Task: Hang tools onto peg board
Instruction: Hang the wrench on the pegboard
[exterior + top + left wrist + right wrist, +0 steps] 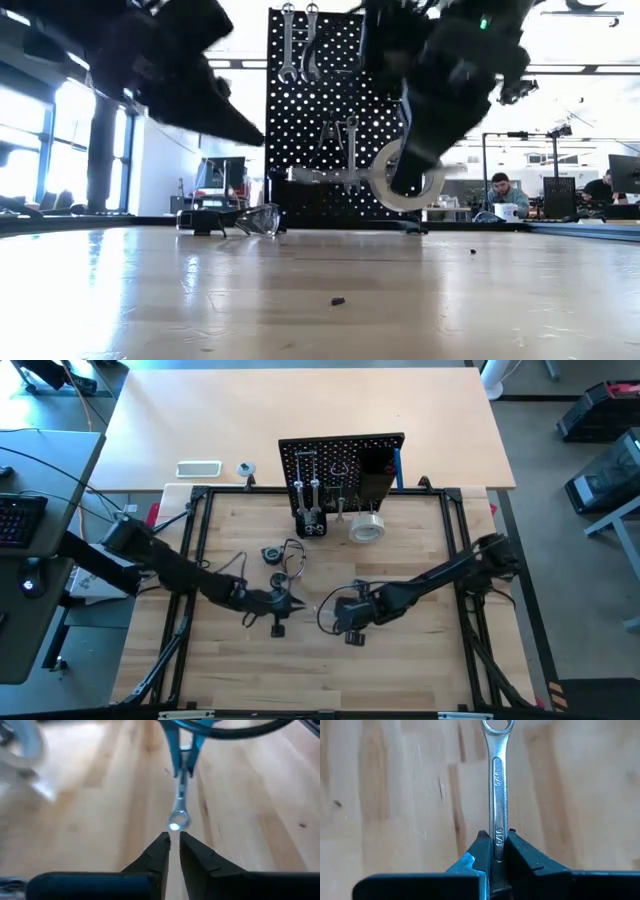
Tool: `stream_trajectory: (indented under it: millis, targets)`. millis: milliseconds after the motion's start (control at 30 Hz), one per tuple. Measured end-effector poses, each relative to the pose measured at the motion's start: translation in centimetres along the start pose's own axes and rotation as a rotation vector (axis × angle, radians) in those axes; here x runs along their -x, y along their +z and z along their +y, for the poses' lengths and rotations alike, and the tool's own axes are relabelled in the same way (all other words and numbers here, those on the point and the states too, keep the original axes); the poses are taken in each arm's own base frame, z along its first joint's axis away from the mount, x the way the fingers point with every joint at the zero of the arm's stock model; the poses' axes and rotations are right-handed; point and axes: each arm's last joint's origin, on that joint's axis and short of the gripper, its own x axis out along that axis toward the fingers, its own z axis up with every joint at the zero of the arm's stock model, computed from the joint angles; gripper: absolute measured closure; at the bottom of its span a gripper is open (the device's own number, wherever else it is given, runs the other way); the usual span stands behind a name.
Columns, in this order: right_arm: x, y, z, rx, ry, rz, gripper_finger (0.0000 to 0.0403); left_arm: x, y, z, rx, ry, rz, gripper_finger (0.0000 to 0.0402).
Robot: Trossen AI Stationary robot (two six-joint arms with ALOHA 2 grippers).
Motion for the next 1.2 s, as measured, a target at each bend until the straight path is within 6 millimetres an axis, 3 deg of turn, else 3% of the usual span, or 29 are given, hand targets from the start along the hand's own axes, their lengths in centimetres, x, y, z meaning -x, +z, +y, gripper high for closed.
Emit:
stream_trajectory:
  millis: [300,400,533,800,967,1200]
  targets:
    - [5.1,-0.5,0.4,-0.144,-0.246,-0.195,0.0376,4.8,0.9,2.6,-0.183,0.256,0.112,0.0349]
    - [6.3,-0.9,0.6,-0.214,-0.35,-0.278,0.0376,5.6,0.7,3.1,-0.213,0.261,0.132,0.0348]
    - [6.7,-1.1,0.9,-0.297,-0.442,-0.386,0.0376,5.6,-1.0,3.6,-0.221,0.241,0.115,0.0348]
    - [5.5,0.6,0.3,-0.419,-0.531,-0.57,0.0376,5.5,-6.2,4.4,-0.017,0.038,-0.081,0.0348]
    - [3.3,2.0,-1.0,-0.444,-0.624,-0.626,0.0376,6.4,-8.5,4.7,0.06,-0.044,-0.169,0.0348]
    - [-0.6,3.0,-3.4,-0.505,-0.754,-0.649,0.0376,6.9,-10.3,4.6,0.127,-0.148,-0.124,0.0348]
